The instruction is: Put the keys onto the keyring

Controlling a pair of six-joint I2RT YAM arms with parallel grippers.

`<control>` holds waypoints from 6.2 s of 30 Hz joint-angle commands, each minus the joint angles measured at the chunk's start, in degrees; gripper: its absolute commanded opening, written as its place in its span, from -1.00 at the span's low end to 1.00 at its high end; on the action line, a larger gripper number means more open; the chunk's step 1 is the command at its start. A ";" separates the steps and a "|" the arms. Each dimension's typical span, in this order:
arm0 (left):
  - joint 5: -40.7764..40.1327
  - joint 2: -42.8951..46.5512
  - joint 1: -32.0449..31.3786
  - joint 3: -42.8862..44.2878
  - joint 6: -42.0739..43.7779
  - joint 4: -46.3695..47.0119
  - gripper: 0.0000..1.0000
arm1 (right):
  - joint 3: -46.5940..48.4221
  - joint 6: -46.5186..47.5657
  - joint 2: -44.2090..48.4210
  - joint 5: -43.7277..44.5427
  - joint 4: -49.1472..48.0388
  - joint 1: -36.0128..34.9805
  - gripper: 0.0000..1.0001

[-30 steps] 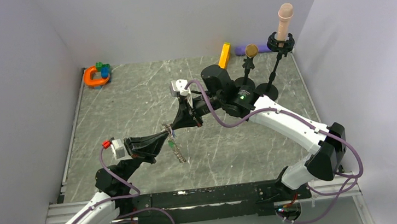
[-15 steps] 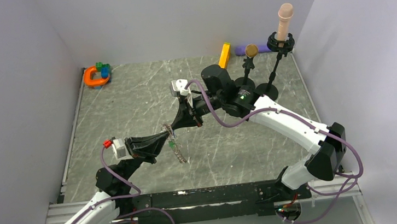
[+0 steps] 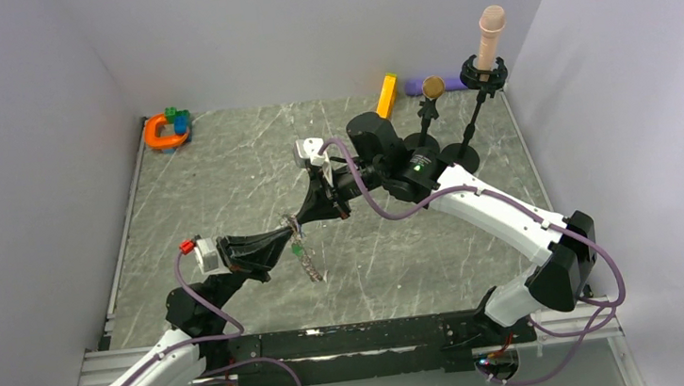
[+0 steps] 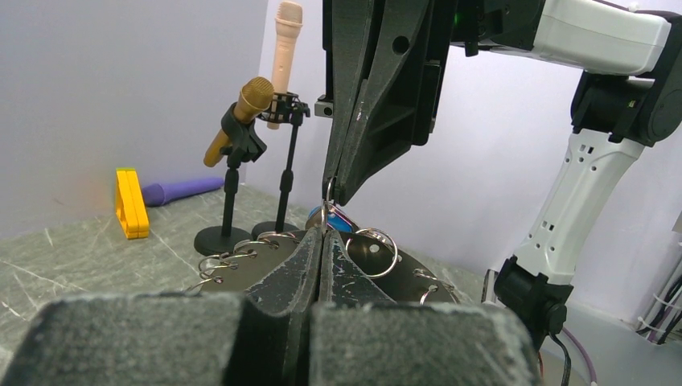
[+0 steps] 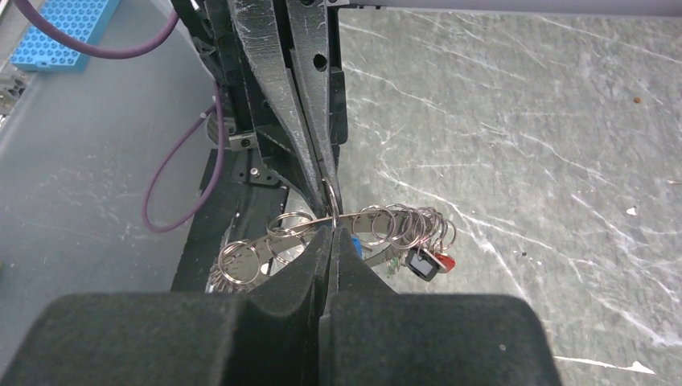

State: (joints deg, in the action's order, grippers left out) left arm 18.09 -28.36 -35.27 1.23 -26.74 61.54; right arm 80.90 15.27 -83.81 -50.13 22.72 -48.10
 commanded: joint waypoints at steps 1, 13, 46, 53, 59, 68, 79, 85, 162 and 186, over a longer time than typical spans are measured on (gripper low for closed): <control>1.32 -0.79 0.11 1.67 -1.03 5.57 -1.00 | -0.09 0.94 0.46 0.15 -0.55 -0.11 -1.00; 3.04 -2.18 0.12 2.24 -1.29 6.93 -1.00 | -0.04 0.81 0.05 -0.57 -0.22 -0.25 -1.00; 0.04 3.84 0.18 1.09 0.21 -1.19 -1.00 | 0.74 1.50 0.78 0.46 0.09 0.00 -1.00; 0.26 3.49 0.19 1.05 0.02 -0.76 -1.00 | 0.76 1.69 0.84 1.30 0.39 0.01 -1.00; -0.13 3.59 0.14 1.02 0.19 -1.51 -1.00 | 0.92 1.71 0.91 1.20 0.44 0.05 -1.00; -0.03 3.59 0.20 0.92 0.07 -1.37 -1.00 | 0.79 1.78 0.97 1.37 0.48 0.12 -1.00; 0.24 2.78 0.15 1.20 0.02 -0.43 -1.00 | 0.04 1.05 0.91 0.15 0.13 0.01 -1.00; 0.19 2.72 0.20 1.39 0.07 -0.53 -1.00 | -0.21 1.17 0.83 -0.26 0.11 0.04 -1.00; 0.69 3.84 0.24 1.67 -0.05 -2.83 -1.00 | 0.83 4.41 0.66 4.33 2.98 -0.88 -1.00; 0.63 4.08 0.20 1.42 0.02 -3.25 -1.00 | 0.66 3.95 1.02 4.39 2.47 -0.16 -1.00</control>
State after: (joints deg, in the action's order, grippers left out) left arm 18.98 -24.95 -35.16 1.26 -26.65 54.76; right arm 80.18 19.33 -83.81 -46.48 26.55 -48.64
